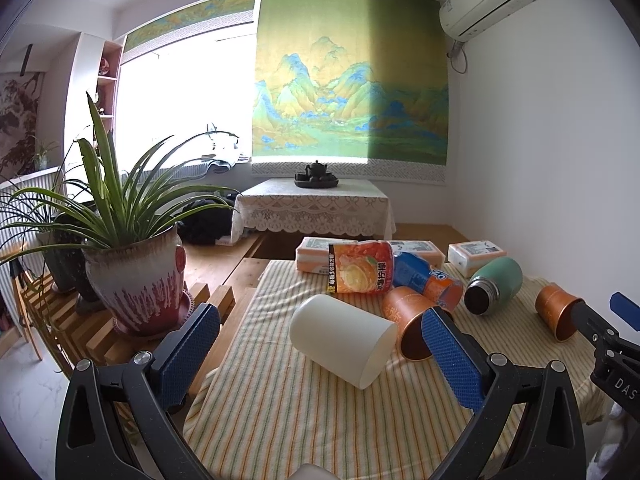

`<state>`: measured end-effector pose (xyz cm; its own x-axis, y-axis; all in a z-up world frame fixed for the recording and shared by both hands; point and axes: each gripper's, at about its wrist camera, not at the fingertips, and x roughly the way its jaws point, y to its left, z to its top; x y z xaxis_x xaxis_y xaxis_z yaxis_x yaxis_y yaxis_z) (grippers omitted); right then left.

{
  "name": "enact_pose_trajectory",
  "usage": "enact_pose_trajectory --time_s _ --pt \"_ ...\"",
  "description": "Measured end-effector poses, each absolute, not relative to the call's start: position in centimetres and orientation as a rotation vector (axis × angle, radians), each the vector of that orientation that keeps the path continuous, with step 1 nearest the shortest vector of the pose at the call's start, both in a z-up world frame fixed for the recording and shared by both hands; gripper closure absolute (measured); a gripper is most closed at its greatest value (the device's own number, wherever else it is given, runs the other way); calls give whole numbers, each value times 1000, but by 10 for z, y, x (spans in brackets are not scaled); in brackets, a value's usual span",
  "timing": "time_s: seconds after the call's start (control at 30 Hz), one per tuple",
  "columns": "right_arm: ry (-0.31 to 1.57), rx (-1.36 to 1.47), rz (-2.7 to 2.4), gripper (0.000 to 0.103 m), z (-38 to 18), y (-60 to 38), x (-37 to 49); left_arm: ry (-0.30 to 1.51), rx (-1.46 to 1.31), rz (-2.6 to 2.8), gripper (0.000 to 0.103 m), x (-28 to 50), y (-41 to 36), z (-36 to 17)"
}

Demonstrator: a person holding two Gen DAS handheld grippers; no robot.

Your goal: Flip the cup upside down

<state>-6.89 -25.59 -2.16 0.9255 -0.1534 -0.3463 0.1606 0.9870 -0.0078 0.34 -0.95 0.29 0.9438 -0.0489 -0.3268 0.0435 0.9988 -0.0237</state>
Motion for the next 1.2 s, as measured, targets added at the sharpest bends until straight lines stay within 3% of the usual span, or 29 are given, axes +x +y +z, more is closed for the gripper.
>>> enact_pose_trajectory --time_s 0.8,1.2 --pt "372 29 -153 20 -19 -252 -61 371 -19 -80 1 13 -2 4" --pt "387 20 -137 20 -20 -257 -48 502 -20 -153 1 52 9 -1"
